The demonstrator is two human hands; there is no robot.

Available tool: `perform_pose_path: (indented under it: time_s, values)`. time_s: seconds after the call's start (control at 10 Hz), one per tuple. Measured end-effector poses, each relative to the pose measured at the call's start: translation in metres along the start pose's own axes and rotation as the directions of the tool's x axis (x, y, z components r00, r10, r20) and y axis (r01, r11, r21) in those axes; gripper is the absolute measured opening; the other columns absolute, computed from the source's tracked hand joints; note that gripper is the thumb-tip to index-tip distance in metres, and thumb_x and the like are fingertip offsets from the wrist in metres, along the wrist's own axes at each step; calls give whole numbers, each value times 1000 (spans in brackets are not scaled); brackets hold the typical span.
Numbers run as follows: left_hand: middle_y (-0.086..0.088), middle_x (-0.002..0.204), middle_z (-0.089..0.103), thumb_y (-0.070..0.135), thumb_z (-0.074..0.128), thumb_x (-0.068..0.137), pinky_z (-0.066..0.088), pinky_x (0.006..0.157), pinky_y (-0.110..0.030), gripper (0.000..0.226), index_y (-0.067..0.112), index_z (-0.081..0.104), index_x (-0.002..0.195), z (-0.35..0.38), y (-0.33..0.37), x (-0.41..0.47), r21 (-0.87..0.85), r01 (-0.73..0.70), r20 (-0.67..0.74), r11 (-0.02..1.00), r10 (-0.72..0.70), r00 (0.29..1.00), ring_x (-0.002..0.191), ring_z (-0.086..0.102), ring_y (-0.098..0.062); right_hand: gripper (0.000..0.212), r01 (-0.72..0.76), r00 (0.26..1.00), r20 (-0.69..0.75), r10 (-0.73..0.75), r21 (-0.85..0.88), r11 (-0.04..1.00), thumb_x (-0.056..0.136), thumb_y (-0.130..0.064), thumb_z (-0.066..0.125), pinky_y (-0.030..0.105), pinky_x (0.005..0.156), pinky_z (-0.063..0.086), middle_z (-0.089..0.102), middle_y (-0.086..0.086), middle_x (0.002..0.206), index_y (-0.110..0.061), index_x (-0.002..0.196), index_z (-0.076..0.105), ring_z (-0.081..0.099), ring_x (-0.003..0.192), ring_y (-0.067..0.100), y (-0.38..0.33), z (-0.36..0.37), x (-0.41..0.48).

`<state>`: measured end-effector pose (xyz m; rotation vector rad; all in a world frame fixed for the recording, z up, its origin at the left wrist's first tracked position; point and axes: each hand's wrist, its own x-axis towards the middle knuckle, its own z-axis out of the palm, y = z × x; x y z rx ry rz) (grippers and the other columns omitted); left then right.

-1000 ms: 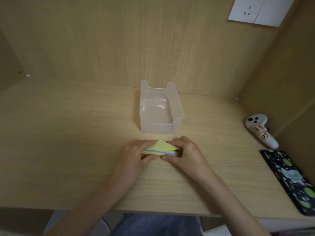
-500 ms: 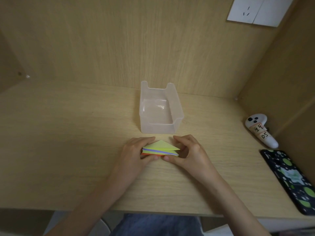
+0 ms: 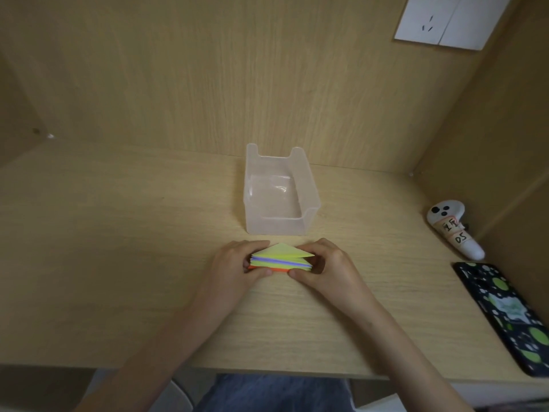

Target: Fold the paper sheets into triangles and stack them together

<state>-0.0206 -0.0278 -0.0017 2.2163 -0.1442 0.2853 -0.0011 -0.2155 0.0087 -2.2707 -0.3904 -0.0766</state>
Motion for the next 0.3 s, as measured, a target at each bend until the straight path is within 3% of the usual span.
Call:
perform_pose_path:
  time_s: [0.1, 0.3]
  values:
    - [6, 97, 59, 10, 81, 67, 34, 68, 1, 53, 19, 65, 117, 1, -3, 3, -11, 12, 8, 1000, -12, 1000, 70, 48, 2, 39, -13, 1000, 3, 13, 16, 1000, 71, -16, 80, 8, 71, 39, 59, -3, 94, -21, 108, 69, 54, 78, 2, 0, 0, 0]
    - [7, 106, 62, 19, 87, 58, 43, 75, -8, 63, 24, 64, 116, -4, -15, -3, -106, 41, -56, 994, -47, 997, 87, 57, -10, 53, -28, 1000, 12, 27, 118, 993, 66, -22, 84, 10, 73, 43, 57, 0, 99, -17, 115, 65, 55, 84, 3, 8, -5, -7]
